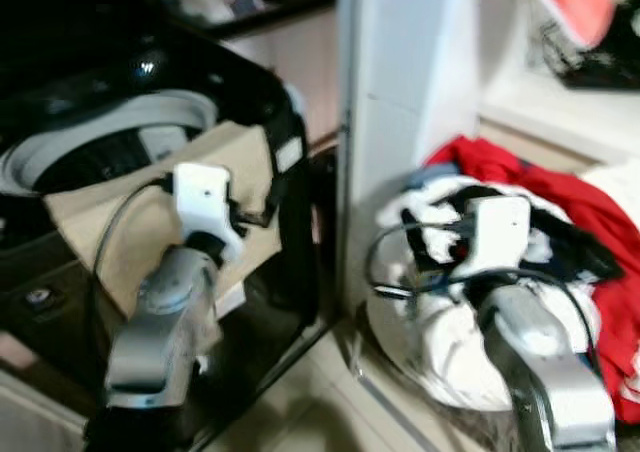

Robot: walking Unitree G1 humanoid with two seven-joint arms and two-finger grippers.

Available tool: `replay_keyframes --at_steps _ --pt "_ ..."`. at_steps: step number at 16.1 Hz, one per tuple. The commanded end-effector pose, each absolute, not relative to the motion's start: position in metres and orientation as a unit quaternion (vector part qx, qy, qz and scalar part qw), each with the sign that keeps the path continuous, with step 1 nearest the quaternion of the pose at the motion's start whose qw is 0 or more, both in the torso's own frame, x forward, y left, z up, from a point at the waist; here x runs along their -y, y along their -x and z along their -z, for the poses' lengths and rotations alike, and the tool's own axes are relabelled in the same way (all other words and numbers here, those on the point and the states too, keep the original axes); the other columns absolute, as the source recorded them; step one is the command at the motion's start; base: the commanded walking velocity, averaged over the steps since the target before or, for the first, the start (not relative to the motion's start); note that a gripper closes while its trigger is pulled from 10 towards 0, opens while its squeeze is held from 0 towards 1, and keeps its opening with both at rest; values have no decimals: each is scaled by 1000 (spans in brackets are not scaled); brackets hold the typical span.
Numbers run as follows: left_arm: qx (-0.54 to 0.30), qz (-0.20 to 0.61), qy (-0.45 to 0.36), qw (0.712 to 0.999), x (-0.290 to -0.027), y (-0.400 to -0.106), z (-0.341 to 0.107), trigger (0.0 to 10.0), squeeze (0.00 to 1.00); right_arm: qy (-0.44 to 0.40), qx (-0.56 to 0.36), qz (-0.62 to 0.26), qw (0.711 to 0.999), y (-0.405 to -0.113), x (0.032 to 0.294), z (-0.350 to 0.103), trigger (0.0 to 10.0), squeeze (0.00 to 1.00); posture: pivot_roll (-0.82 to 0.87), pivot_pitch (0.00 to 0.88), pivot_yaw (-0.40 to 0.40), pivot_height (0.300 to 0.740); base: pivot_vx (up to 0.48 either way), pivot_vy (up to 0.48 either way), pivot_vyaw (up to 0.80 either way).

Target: Clothes washing

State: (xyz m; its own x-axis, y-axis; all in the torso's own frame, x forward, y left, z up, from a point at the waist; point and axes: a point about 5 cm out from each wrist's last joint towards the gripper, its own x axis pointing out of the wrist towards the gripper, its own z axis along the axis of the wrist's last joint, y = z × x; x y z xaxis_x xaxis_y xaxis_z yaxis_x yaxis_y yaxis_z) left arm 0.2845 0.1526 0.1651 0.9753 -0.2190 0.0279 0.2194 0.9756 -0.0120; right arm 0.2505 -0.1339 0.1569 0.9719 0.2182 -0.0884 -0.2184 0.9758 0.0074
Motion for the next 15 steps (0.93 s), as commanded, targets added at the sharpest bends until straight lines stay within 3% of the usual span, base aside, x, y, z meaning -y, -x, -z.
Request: replay_keyframes --at_steps 1,7,8,9,10,11,15 --pt "14 112 7 994 -152 -284 -167 10000 988 15 -42 -115 992 -250 132 -158 10000 0 -93 0 35 740 311 0 0" --pt "12 108 7 994 -154 -283 -166 10000 910 -3 -48 -124 991 -248 130 -156 10000 0 -85 0 25 740 308 0 0" --pt "9 108 7 994 -154 -282 -165 10000 800 -4 -52 -120 991 -248 130 -155 10000 0 -85 0 25 740 0 0 0" --pt "6 110 9 994 -153 -282 -164 10000 608 -5 -55 -113 992 -248 131 -155 10000 0 -87 0 26 740 0 0 0" --pt "4 111 9 994 -152 -283 -163 10000 106 -6 -57 -104 993 -248 133 -155 10000 0 -95 0 32 740 0 0 0" --pt "2 115 7 993 -151 -283 -162 10000 0 -9 -61 -88 994 -249 135 -155 10000 0 -99 0 35 740 0 0 0" --pt "-2 134 12 991 -145 -286 -160 10000 0 -8 -58 -53 997 -253 147 -163 10000 0 -117 0 46 740 0 0 0"
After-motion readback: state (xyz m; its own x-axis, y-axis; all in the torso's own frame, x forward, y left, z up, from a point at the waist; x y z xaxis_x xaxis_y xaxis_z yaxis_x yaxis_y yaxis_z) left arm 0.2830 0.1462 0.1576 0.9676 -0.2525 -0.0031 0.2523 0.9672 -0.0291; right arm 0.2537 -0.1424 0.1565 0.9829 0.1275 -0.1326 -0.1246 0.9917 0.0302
